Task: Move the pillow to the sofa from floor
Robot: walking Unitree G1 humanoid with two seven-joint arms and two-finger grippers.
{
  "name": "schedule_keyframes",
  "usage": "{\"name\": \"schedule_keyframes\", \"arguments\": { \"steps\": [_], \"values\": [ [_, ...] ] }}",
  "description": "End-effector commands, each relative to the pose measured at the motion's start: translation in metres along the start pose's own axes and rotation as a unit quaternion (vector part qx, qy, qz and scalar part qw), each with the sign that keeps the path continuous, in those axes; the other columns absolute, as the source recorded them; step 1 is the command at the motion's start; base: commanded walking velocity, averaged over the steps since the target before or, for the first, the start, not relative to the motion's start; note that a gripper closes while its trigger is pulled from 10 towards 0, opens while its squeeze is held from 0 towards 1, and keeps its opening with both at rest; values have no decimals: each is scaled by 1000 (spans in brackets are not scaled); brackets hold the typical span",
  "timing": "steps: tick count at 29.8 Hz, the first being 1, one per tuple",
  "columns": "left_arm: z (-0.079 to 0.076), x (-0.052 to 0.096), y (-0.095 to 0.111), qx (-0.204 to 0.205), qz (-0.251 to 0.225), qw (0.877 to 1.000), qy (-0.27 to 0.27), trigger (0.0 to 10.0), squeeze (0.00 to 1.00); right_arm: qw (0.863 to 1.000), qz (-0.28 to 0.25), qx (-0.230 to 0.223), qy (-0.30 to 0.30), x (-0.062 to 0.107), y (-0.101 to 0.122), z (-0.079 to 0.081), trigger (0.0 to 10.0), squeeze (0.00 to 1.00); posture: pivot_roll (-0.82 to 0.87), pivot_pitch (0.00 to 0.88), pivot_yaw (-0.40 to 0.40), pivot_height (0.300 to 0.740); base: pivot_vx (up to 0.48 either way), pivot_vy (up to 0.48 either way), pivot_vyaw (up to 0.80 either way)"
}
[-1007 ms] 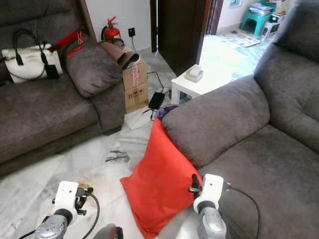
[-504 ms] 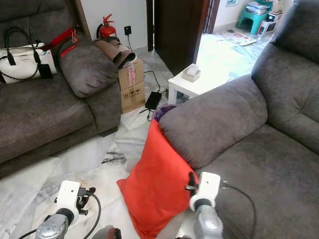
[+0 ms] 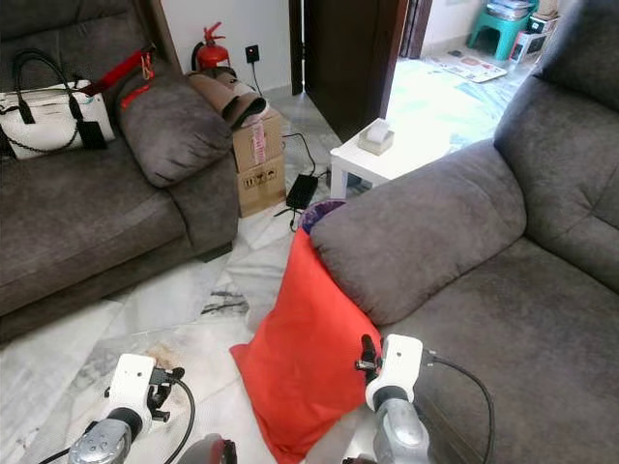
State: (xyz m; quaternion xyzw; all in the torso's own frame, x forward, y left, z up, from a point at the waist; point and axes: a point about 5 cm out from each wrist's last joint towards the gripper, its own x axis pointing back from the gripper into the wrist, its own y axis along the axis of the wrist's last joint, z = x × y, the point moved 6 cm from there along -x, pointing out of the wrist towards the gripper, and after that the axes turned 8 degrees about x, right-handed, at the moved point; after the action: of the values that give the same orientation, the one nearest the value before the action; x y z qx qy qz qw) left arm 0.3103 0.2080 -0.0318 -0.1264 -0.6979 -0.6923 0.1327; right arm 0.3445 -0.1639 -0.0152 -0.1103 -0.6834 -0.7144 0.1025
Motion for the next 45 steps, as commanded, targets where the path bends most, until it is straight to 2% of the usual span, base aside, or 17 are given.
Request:
{"name": "schedule_keyframes", "arguments": {
  "steps": [1,4,9,16,20,24,27,30,32,33,35,37,39,42,44,45],
  "values": [
    [5,2,-3,0,4,1000,6,10000,0,1000,10,-7,-2,1,-5,0,10000,0,72,148,38,636,375,0,-788],
    [5,2,-3,-1,4,1000,6,10000,0,1000,5,-8,0,1,-3,0,10000,0,72,148,38,636,377,0,-800],
    [5,2,-2,-4,4,1000,7,10000,0,1000,4,-5,1,1,-3,1,10000,0,74,149,38,636,369,0,0],
    [4,2,-2,-4,2,1000,4,10000,0,1000,6,-4,3,1,-4,3,10000,0,74,149,38,636,0,0,0],
    [6,2,-3,-7,3,1000,11,10000,0,1000,14,12,17,1,-6,4,10000,0,76,151,40,636,0,0,0],
    [22,9,-18,-4,29,998,49,10000,0,995,43,73,59,2,-14,4,10000,0,77,151,42,636,0,0,0],
    [39,16,-32,-7,60,994,86,10000,0,984,50,133,104,4,-16,5,10000,0,75,152,42,636,0,0,0],
    [64,28,-52,-19,113,983,145,10000,0,972,57,165,156,7,-17,5,10000,0,73,155,43,636,0,0,0],
    [81,38,-64,-41,148,970,188,10000,0,966,59,186,171,7,-16,2,10000,0,76,155,44,636,0,0,0],
    [92,46,-70,-64,169,960,214,10000,0,963,60,197,173,7,-15,-1,10000,0,77,154,45,636,0,0,0],
    [97,49,-73,-71,177,956,223,10000,0,962,60,204,172,7,-15,-2,10000,0,75,154,47,636,0,0,0],
    [94,54,-84,-73,199,954,212,10000,0,962,52,206,169,5,-10,-2,10000,0,74,154,49,636,0,0,0],
    [86,53,-86,-72,196,959,194,10000,0,965,41,192,172,4,-5,1,10000,0,74,154,49,636,0,0,0],
    [78,55,-92,-103,204,957,178,10000,0,959,44,209,188,5,-8,9,10000,0,74,154,49,636,0,0,0],
    [77,55,-92,-95,200,958,182,10000,0,954,46,222,195,6,-11,13,10000,0,72,156,51,636,0,0,0],
    [76,53,-88,-85,184,962,184,10000,0,953,46,223,199,6,-11,15,10000,0,75,158,48,636,0,0,0]
  ]
}}
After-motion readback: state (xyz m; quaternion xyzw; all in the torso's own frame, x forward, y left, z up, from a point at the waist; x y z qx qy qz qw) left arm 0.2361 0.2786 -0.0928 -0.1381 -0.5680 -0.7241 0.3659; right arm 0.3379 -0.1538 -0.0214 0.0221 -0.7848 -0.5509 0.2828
